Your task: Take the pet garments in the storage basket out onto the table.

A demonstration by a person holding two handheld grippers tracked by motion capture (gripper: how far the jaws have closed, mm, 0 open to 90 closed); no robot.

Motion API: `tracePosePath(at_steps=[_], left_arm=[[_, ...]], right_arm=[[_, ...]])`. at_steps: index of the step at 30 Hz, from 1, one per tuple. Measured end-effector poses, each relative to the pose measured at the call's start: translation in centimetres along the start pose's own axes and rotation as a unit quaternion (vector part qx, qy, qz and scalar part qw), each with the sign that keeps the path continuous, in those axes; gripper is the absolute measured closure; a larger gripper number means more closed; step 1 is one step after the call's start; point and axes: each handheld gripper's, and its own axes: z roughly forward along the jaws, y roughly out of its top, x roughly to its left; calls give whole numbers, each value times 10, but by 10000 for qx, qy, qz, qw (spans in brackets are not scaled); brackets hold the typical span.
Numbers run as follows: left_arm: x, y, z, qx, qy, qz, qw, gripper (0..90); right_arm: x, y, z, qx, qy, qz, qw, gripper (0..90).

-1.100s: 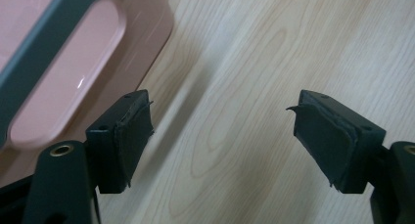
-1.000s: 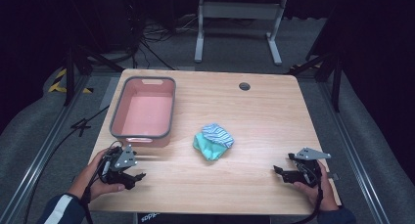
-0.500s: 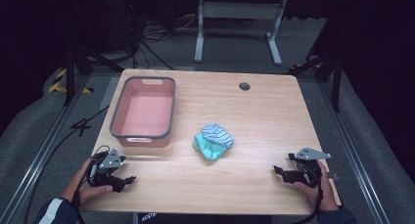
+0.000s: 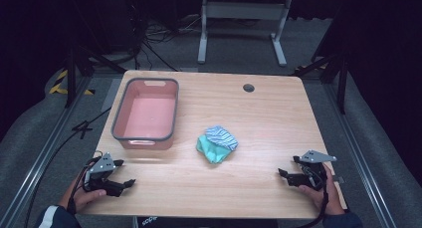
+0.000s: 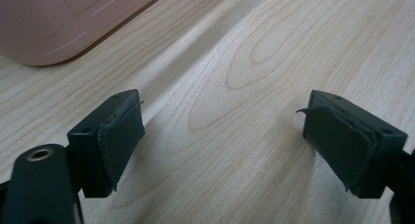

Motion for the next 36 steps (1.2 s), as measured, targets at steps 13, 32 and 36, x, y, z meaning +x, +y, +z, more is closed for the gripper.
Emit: tracePosePath(at_steps=[13,32,36], left_arm=[[-1,0,0,-5,37,-39,10000,146],[-2,2,2,24,81,-57,9999,128],[-2,3,2,56,93,-63,9999,115]], right_arm=[[0,0,0,1,-4,9,10000,194],[0,0,0,3,3,8,10000,193],[0,0,0,3,1,8,10000,193]])
